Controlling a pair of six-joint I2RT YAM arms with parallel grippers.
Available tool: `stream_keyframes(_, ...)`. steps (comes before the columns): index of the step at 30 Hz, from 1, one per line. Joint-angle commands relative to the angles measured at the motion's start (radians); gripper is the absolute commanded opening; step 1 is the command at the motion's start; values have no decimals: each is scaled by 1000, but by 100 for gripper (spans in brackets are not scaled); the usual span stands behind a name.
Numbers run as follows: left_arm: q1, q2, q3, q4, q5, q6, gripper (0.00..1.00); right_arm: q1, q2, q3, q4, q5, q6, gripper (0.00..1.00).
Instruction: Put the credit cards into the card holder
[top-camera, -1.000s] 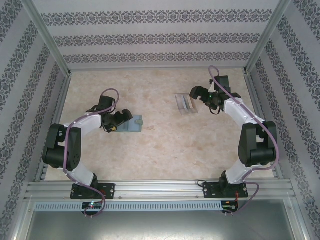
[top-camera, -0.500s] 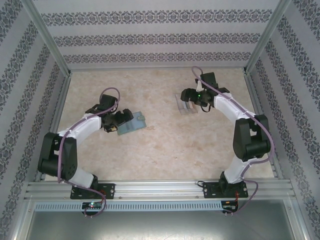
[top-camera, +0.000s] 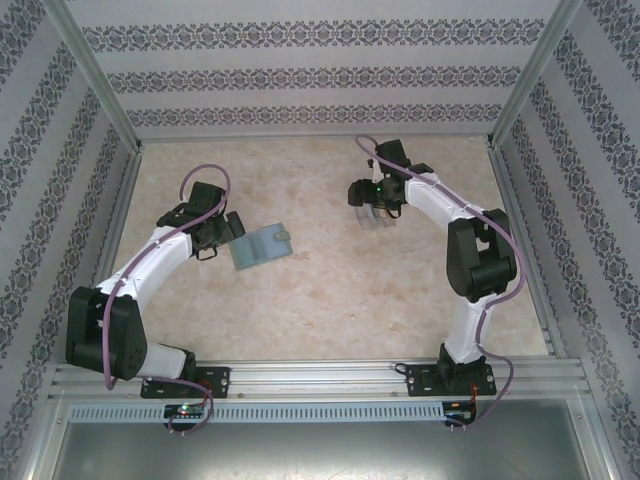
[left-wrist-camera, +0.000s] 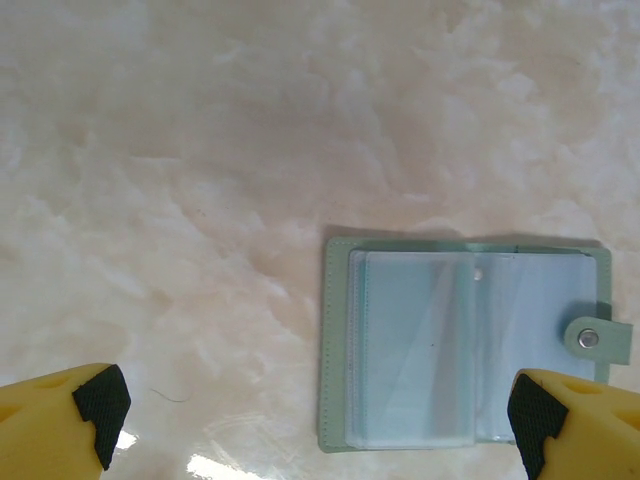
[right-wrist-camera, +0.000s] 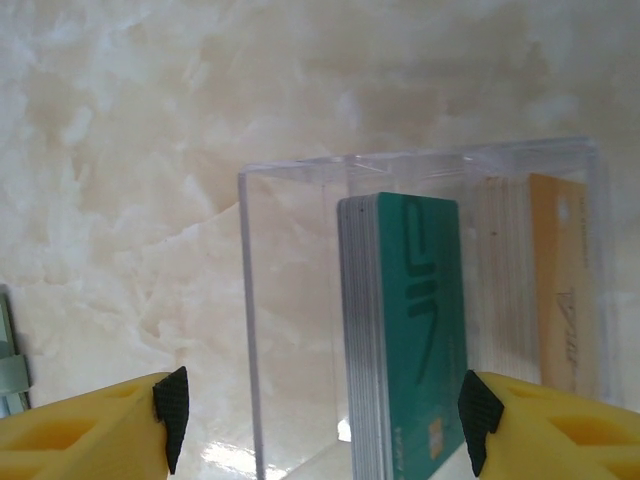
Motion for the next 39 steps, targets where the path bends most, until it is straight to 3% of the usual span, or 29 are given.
stream_keyframes(1, 12, -22, -7, -41, -45, 29, 99, 14, 30, 31, -28, 28, -7, 74)
stream_keyframes(8, 12, -14, -3, -45, -37, 36, 99, 35, 72, 53, -23, 9, 20, 75)
stream_keyframes(10, 13, -16, -2, -47, -40, 36, 99, 36, 81, 62, -35, 27, 33, 85)
stream_keyframes(19, 11, -19, -15, -40, -35, 20, 99, 45, 57, 34, 0, -42, 44, 83)
stream_keyframes(33, 13, 4, -32, -23, -57, 6, 99, 46, -46, -16, 52, -37, 33, 59)
stream_keyframes(39, 13, 6, -40, -16, -60, 7, 99, 47, -42, -18, 44, -15, 33, 58)
